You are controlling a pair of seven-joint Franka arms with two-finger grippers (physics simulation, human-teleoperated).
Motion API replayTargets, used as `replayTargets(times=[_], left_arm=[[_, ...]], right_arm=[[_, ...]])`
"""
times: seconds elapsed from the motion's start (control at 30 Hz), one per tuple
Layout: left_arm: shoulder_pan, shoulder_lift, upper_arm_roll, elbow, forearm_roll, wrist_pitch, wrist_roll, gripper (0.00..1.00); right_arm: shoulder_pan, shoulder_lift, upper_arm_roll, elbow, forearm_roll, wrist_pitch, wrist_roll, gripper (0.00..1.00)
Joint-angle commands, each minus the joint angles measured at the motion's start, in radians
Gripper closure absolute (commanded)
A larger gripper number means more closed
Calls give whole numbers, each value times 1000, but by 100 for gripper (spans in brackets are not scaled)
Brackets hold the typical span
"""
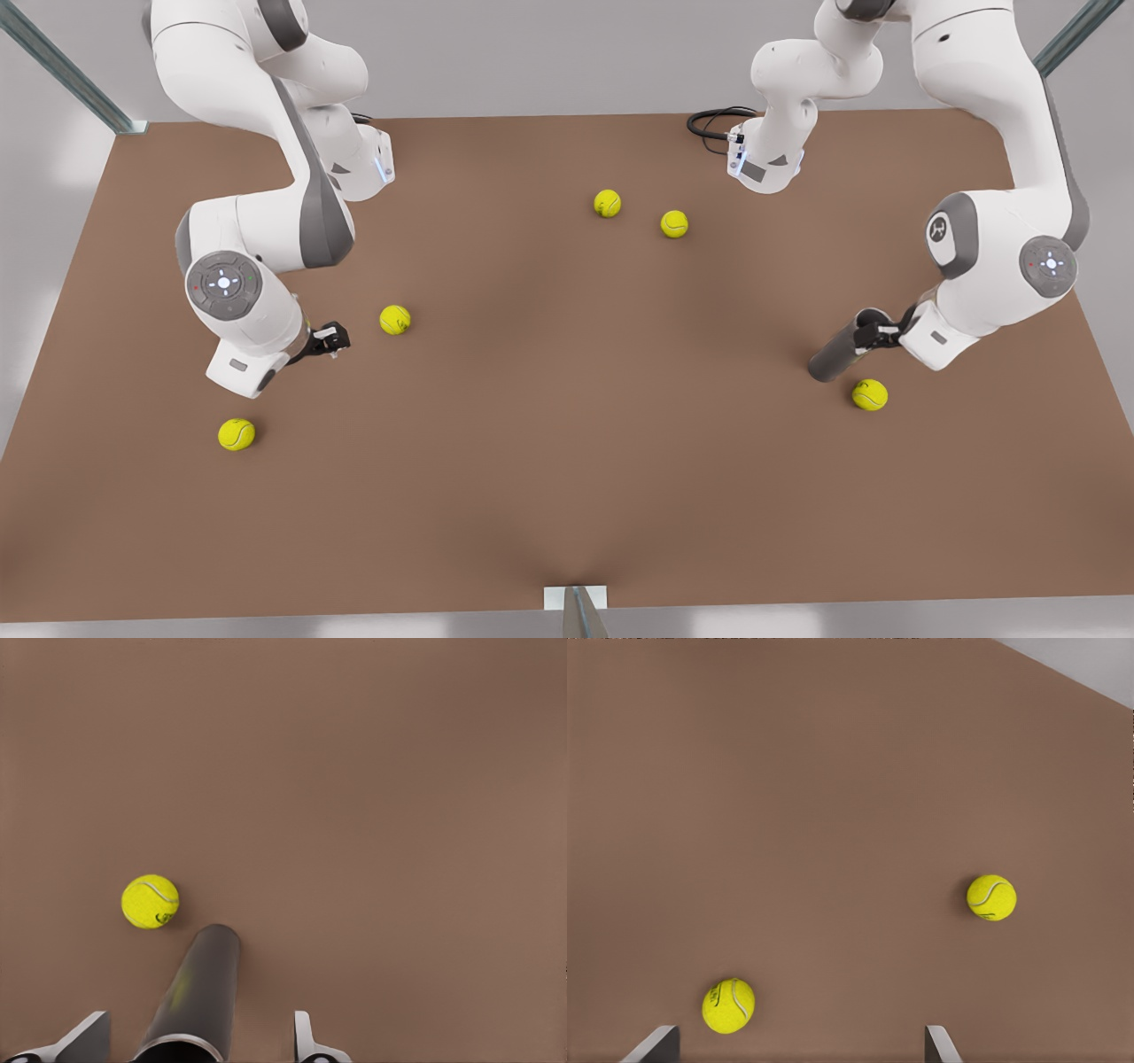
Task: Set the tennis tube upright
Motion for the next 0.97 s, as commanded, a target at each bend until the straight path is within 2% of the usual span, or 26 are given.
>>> replayTargets(times=[0.0, 0.17, 0.23, 0.43, 0.93], left_arm=[[-3, 2, -7, 7, -5, -5, -22, 0], [22, 51, -37, 173, -1, -172, -135, 0], [51, 45, -86, 221, 14, -231, -157, 0], [48, -40, -86, 218, 37, -260, -151, 0], [50, -15, -87, 218, 35, -274, -155, 0]], right_arm=[[0, -2, 0, 0, 0, 0, 0, 0], [-2, 0, 0, 0, 0, 0, 0, 0], [-2, 0, 0, 0, 0, 0, 2, 0], [-2, -2, 0, -2, 0, 0, 2, 0], [0, 15, 0, 6, -35, 8, 3, 0]])
